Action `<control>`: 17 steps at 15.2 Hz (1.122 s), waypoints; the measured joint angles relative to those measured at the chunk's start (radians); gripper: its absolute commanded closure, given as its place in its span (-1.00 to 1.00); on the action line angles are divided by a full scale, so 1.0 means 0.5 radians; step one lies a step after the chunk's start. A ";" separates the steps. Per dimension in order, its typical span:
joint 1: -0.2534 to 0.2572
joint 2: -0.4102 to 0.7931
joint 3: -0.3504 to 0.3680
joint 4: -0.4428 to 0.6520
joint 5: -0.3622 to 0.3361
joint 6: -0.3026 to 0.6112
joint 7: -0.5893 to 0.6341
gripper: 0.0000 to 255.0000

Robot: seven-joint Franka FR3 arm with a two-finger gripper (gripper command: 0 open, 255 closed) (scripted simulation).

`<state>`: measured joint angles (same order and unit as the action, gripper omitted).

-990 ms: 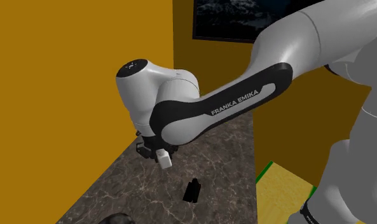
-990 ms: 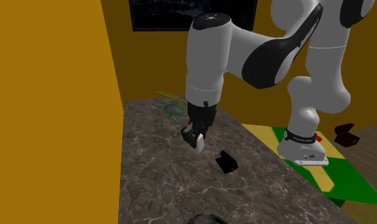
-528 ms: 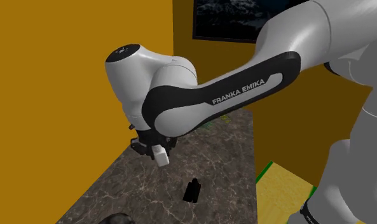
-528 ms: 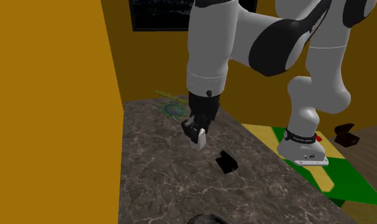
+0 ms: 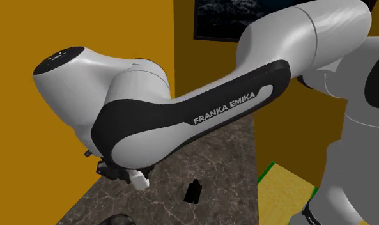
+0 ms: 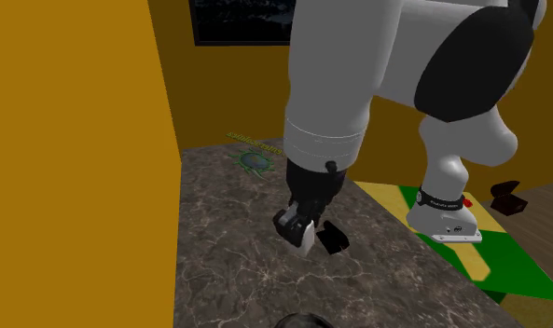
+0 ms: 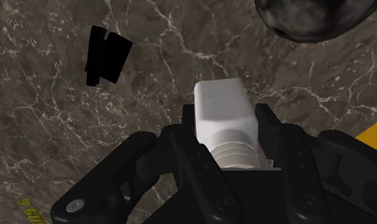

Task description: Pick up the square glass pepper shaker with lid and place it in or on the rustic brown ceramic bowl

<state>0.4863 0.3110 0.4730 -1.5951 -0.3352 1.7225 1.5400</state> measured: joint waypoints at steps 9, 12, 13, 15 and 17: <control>0.441 0.566 0.024 0.840 -0.180 -0.377 0.277 1.00; 0.467 0.606 0.021 0.854 -0.191 -0.359 0.304 1.00; 0.460 0.604 0.021 0.821 -0.192 -0.331 0.311 1.00; 0.456 0.615 0.019 0.785 -0.196 -0.287 0.323 1.00; 0.449 0.621 0.017 0.745 -0.200 -0.244 0.333 1.00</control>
<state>0.7110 0.6214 0.4816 -1.2224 -0.4351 1.6004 1.7066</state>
